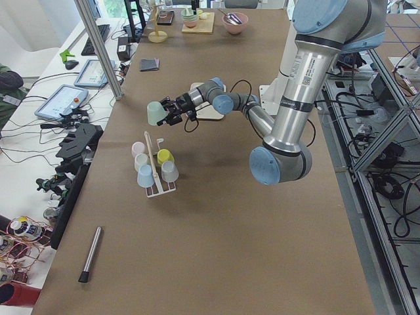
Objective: Pick up and place green cup on tray
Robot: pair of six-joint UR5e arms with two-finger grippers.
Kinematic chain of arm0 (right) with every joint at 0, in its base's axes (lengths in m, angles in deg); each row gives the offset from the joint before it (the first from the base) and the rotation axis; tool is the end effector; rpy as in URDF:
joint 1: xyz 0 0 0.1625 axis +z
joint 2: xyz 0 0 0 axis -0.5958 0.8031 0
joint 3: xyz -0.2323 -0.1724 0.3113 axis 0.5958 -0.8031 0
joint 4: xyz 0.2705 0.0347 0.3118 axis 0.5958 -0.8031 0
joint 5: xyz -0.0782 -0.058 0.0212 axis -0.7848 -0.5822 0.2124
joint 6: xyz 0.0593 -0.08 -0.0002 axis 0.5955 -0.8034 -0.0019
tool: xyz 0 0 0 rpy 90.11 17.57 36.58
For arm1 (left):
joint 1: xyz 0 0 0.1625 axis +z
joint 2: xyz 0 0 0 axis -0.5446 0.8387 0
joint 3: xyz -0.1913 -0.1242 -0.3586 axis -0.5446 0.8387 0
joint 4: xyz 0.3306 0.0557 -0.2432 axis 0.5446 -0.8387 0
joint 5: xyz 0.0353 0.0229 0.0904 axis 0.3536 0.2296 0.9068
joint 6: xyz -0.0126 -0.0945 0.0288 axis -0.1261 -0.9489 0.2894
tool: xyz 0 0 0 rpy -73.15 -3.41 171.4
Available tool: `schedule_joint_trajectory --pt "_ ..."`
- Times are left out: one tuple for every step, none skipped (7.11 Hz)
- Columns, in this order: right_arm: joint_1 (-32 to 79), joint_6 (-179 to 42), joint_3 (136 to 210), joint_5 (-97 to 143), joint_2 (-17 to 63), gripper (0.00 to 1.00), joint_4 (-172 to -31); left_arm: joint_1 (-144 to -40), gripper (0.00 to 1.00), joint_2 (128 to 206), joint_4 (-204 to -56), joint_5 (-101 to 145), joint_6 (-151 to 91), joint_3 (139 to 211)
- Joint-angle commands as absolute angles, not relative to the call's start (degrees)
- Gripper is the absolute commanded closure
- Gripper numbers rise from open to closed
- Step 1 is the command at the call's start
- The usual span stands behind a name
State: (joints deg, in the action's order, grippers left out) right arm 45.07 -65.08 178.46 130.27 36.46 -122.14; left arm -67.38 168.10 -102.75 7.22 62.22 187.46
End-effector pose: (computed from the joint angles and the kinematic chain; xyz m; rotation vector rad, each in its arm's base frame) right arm -0.0095 -0.5403 0.5479 -0.0459 -0.7104 0.1416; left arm 0.3665 -0.5098 0.3362 0.4153 -1.1677 1.8009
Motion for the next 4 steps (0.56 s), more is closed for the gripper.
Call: schedule_joint_trajectory --pt "52.35 -80.22 178.68 130.1 42.08 0.0 -123.07 -69.01 0.39 171.16 -106.1 1.89 62.32 187.93" --pt "53.24 -83.87 179.03 128.01 42.63 0.0 -123.34 -69.55 0.52 170.92 -111.78 -1.09 61.1 188.28" --pt "56.47 -84.08 179.21 128.08 43.42 0.0 -123.34 -69.3 0.62 170.4 -119.23 -1.21 60.65 187.85" --pt "59.29 -84.17 180.6 128.43 45.86 0.0 -123.25 -68.68 0.62 170.22 -129.05 -2.43 60.56 186.8"
